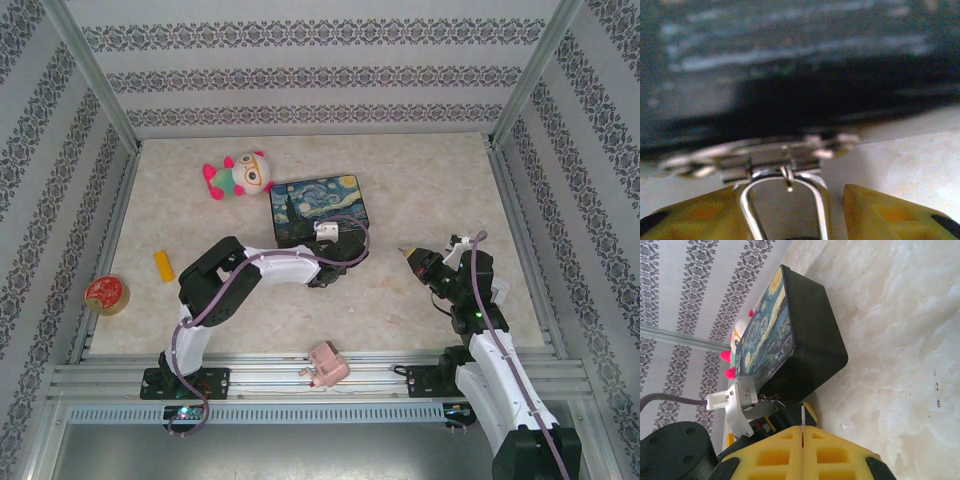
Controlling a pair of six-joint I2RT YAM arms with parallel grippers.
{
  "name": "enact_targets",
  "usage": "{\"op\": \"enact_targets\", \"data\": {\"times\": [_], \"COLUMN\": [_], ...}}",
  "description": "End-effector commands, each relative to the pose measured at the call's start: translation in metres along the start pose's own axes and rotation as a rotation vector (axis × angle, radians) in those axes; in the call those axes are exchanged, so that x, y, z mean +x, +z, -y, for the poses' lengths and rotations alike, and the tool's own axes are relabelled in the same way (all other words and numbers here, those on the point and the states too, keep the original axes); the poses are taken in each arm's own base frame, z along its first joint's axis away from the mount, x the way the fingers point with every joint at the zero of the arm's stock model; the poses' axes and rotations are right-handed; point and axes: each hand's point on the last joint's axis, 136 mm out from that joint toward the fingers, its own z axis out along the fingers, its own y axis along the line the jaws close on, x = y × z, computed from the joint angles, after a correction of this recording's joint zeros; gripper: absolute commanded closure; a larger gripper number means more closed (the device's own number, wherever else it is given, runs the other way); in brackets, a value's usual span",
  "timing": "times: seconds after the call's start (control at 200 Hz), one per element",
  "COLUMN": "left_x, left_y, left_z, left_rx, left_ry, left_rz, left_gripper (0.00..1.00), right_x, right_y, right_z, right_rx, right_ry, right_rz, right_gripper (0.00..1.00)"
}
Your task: Unlock the padlock with the key
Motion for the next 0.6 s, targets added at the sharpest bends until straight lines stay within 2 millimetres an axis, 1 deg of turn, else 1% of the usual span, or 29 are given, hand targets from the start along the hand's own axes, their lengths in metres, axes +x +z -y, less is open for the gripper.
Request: {"op": "enact_targets", "data": {"times": [0.0,0.145,0.265,0.375,0.46,0.595], "left_x": [-0.008,-0.011,-0.011,-0.007,-0.004,-0.003], "left_y": [0.007,0.008,0.008,0.007,0.006,-0.001], "left_z": [-0.002,0.0,0.001,0.006,0.013,0.03], "left_rx": [-0.006,0.006,0.017,0.045,0.089,0.194], "left_ry": [-0.026,-0.037,-0.041,-0.049,-0.068,-0.115], "left_rz": [0.007,0.012,0.003,-0.02,-0.039,-0.07], "left_gripper": [0.52,0.58,0.61,0.67,0.72,0.84], "right_x": [-0.006,-0.007,-0.007,-0.006,-0.001,0.01], "right_y": [-0.001,0.0,0.0,0.001,0.003,0.006], "right_z": [-0.001,-0.002,-0.002,0.0,0.003,0.009], "right_rx": [-0.003,-0.003,-0.003,0.0,0.002,-0.003], "right_ry": [-0.001,-0.001,0.001,-0.001,-0.01,-0.036], "right_rz": [0.024,0.024,0.024,0.017,-0.004,-0.049], "right_gripper": [1.0,1.0,1.0,1.0,1.0,1.0]}}
